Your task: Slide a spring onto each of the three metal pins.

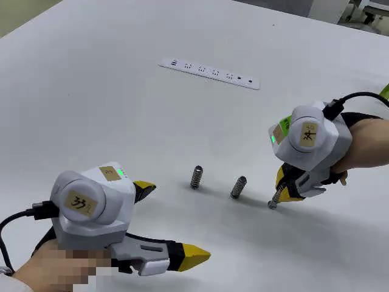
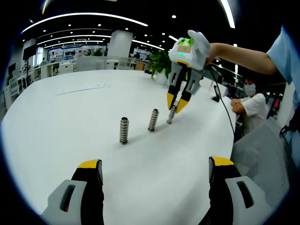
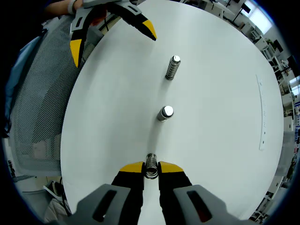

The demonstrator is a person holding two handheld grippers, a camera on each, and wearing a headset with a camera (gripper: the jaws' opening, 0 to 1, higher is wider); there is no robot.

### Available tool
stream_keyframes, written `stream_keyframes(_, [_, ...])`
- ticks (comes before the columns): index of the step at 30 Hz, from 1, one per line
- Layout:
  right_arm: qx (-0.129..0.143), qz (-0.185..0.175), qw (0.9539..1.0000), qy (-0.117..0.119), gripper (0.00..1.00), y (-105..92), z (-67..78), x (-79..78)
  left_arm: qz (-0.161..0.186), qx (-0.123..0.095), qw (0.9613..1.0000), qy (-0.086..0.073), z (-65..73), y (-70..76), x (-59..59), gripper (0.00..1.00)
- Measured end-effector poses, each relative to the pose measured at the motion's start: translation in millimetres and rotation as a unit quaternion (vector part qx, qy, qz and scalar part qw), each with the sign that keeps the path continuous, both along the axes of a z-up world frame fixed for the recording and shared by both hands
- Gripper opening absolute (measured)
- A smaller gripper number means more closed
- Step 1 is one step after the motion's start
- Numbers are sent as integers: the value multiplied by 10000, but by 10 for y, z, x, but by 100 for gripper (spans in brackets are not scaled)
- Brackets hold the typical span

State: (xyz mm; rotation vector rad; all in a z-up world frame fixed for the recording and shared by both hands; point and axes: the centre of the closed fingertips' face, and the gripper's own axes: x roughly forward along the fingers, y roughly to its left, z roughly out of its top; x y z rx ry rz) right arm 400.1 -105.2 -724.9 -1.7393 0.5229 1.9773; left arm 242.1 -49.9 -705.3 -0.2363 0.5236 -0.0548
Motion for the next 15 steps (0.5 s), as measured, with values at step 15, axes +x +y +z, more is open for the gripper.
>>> stream_keyframes(15, [43,-113,9999,30,13,-23,-148,-26,-42,-67,10000,31,-21,-23,0,95])
